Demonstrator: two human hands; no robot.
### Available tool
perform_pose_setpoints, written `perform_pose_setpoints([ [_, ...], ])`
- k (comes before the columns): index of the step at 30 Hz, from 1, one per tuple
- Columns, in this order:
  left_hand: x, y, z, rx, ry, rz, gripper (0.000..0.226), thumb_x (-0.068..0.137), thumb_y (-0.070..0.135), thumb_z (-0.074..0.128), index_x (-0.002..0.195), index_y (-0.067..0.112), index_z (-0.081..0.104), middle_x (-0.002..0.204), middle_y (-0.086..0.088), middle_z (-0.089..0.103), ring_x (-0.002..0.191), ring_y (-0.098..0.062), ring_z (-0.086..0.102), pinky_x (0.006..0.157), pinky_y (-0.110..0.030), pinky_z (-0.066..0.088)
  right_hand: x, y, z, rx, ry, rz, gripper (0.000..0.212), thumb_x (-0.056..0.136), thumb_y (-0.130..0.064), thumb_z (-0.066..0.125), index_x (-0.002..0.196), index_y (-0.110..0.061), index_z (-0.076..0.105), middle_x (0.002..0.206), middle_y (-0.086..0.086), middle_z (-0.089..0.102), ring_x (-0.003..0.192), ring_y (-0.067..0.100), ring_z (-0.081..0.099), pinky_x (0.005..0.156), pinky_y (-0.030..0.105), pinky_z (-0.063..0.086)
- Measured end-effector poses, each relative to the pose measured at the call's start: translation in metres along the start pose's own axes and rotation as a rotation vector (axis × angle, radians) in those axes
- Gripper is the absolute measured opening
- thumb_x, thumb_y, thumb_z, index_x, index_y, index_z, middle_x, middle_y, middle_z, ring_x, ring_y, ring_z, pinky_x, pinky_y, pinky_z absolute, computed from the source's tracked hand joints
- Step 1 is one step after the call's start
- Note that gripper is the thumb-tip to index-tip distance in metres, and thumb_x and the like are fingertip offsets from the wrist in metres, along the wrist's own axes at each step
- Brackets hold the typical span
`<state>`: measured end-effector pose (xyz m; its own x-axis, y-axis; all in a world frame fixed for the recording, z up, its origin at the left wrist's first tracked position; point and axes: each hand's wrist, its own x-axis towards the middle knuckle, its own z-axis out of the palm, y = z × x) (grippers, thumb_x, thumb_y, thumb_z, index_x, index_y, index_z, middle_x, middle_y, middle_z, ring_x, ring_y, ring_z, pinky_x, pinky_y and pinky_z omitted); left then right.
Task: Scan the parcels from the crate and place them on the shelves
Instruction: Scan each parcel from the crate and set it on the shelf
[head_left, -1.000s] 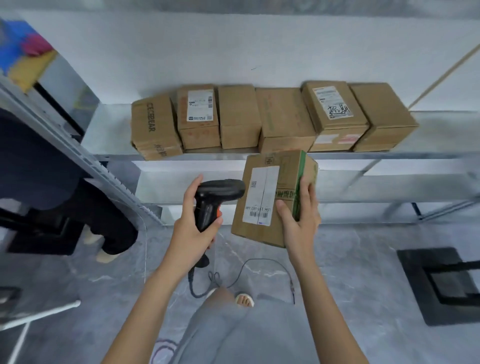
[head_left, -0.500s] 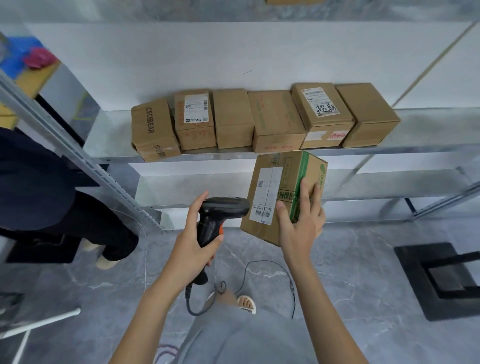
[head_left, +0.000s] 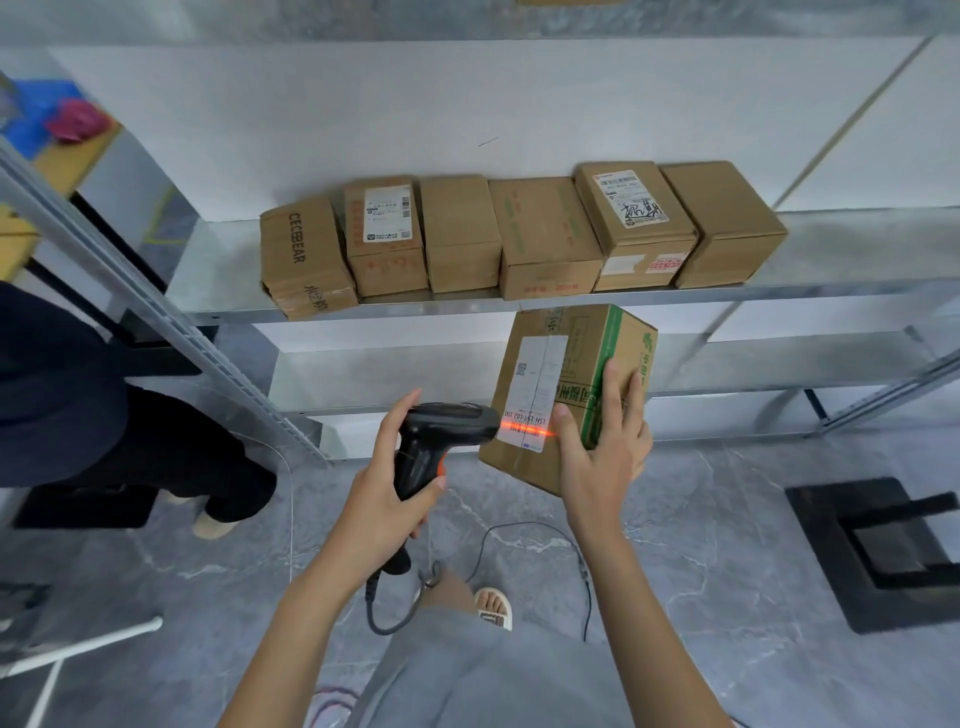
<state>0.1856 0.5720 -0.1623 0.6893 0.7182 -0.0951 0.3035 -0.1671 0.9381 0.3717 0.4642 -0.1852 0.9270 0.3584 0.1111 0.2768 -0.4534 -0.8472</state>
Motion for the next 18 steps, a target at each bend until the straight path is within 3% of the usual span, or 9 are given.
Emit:
perform_pose_setpoints([
  [14,-0.007,0.006,-0.012,0.008,-0.029,0.0,0.096,0.096,0.007,0.068,0.132,0.083,0.021,0.103,0.0,0.066,0.058,-0.018,0.064,0.054,-0.029,0.056,-0.003,0.002,-0.001,0.007,0.021,0.006,0.069,0.086,-0.047,0.053,0.148,-0.054,0.024,0.166,-0.012,0.015,0.139,0.025,0.026,0.114,0.059,0.024],
  [18,-0.009,0.008,-0.021,-0.001,-0.029,0.008,0.096,0.096,0.005,0.067,0.133,0.081,0.023,0.096,0.008,0.068,0.056,-0.017,0.061,0.055,-0.028,0.055,-0.004,0.002,0.001,0.0,0.019,0.015,0.069,0.086,-0.048,0.053,0.149,-0.052,0.025,0.166,-0.012,0.015,0.139,0.026,0.027,0.114,0.059,0.024],
])
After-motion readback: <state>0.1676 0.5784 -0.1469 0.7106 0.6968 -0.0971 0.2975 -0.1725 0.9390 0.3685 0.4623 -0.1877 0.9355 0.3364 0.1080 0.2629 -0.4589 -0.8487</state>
